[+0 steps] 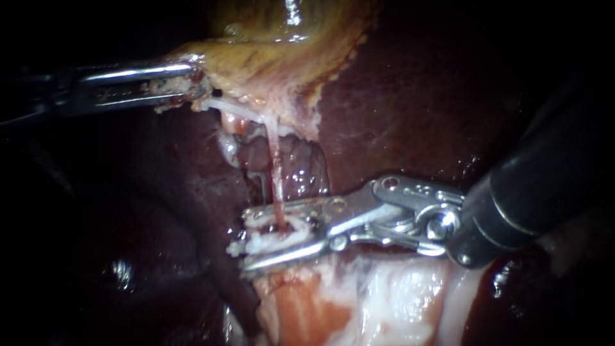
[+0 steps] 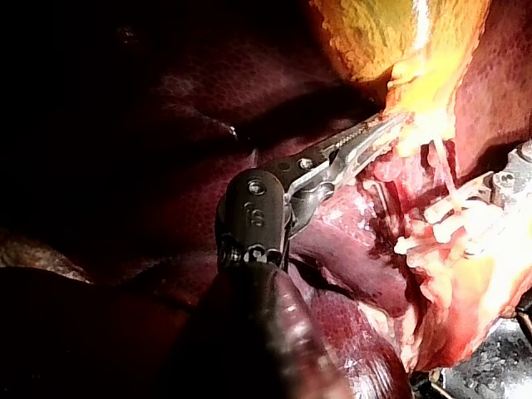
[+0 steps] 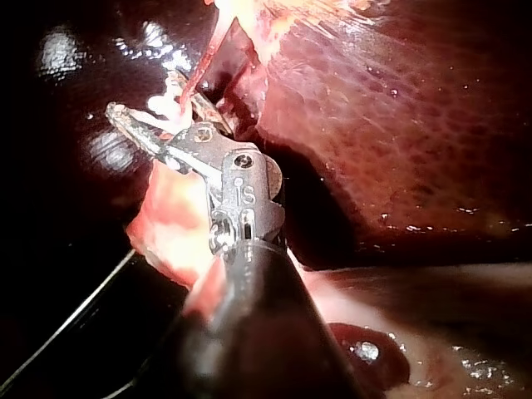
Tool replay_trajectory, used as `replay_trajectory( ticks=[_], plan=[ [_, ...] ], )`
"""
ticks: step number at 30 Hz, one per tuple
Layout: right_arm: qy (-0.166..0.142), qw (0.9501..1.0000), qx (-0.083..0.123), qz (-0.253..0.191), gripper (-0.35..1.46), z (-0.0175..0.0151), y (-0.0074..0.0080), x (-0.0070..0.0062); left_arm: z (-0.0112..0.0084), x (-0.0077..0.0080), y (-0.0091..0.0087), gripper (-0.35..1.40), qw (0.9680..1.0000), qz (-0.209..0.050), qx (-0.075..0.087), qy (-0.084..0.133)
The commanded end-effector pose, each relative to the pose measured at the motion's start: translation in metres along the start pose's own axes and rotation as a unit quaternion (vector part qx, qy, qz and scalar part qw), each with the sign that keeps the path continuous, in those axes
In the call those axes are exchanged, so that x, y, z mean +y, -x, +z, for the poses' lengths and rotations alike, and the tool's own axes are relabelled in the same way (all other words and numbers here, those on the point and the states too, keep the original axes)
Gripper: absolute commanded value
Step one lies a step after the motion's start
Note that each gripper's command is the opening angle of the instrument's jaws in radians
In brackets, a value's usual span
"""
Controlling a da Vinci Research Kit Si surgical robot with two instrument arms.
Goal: Clipping second clip right tube
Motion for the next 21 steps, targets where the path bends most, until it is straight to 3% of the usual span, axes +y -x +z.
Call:
replay_trajectory(
  ticks=[1,6,13,21],
  plan=[
    [-0.004,1.0,0.004,0.003,0.5,-0.0001,-0.0003,-0.0003,0.0,0.0,0.0,-0.35,1.0,0.0,0.0,0.0],
    [-0.032,0.9992,0.02,0.015,0.5,-0.0003,-0.0019,-0.0022,0.0,0.0,0.0,-0.35,1.0,0.0,0.0,0.0],
    [-0.061,0.9978,0.02,0.017,0.49,0.0002,-0.0028,-0.0049,-0.0002,-0.0001,0.0,-0.35,1.0,0.0,0.0,0.0],
    [-0.068,0.9973,0.016,0.022,0.47,0.0,-0.0027,-0.0044,-0.0002,-0.0001,-0.0001,-0.35,1.0,0.0,0.0,0.0]
  ],
)
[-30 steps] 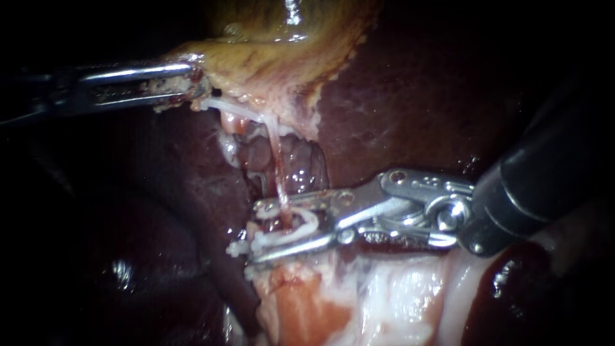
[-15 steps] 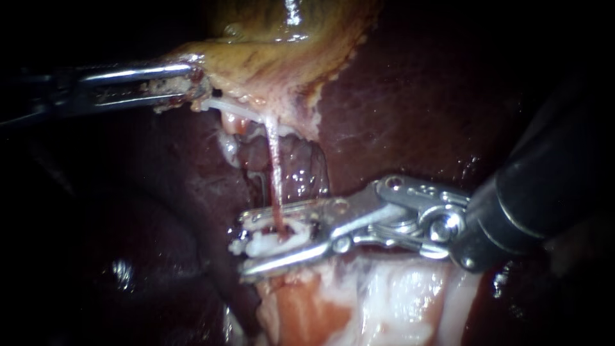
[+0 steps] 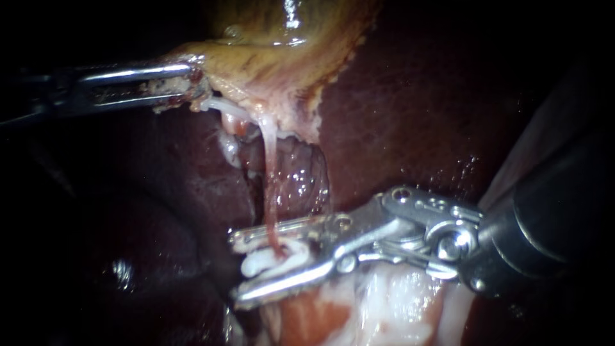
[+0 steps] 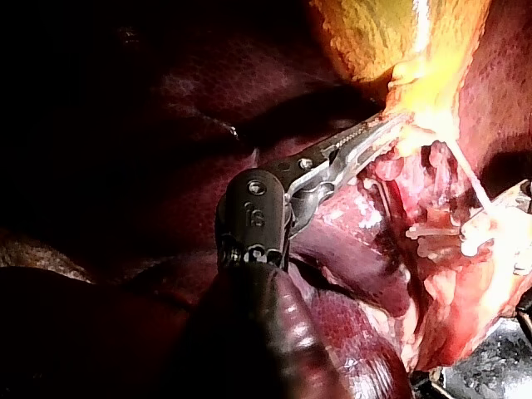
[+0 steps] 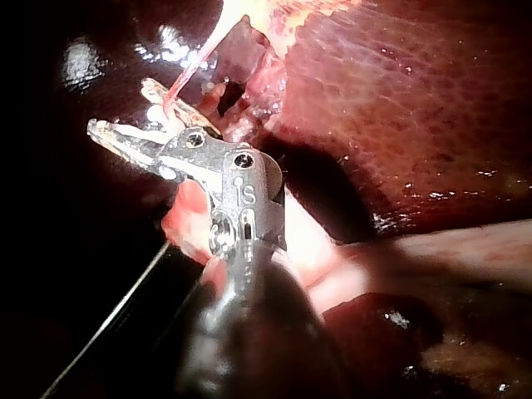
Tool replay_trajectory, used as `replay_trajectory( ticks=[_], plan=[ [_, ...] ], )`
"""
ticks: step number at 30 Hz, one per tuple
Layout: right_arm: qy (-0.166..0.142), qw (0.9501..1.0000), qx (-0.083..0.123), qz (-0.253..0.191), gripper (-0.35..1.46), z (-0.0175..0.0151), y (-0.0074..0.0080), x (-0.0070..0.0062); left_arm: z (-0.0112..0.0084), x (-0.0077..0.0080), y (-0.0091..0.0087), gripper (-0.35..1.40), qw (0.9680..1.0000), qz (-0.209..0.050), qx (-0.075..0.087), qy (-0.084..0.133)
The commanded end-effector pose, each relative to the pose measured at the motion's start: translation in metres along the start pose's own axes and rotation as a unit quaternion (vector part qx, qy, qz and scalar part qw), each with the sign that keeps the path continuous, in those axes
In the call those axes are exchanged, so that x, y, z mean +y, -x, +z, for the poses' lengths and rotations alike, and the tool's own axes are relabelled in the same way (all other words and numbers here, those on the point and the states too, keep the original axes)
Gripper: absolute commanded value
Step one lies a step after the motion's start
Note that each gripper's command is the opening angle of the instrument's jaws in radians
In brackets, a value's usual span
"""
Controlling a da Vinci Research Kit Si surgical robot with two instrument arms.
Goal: Clipping second clip right tube
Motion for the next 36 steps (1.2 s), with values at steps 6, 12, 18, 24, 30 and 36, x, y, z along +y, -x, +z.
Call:
replay_trajectory(
  ticks=[6,12,18,24,30,36],
  plan=[
    [0.001,0.9999,0.0,0.011,0.34,-0.0005,0.0002,0.0003,0.0,0.0,0.0,-0.35,1.0,0.0,0.0,0.001],
    [0.0,0.9998,-0.001,0.02,0.02,-0.001,0.0003,0.0003,0.0,0.0,0.0,-0.35,1.0,0.0,0.0,0.001],
    [0.0,0.9996,-0.002,0.029,-0.2,-0.0013,0.0004,0.0007,0.0,0.0,0.0,-0.35,1.0,0.0,0.0,0.001],
    [0.004,0.9985,-0.01,0.053,-0.35,-0.0015,0.0004,0.0008,0.0,0.0,0.0,-0.35,1.0,0.0,0.0,-0.001],
    [0.019,0.9977,-0.035,0.055,-0.35,-0.0016,0.0008,0.0012,0.0,0.0,0.0,-0.35,1.0,0.0,0.0,-0.001],
    [0.018,0.9977,-0.035,0.056,-0.35,-0.0017,0.0007,0.0012,0.0001,-0.0002,0.0,-0.35,1.0,0.0,0.0,-0.001]
  ],
)
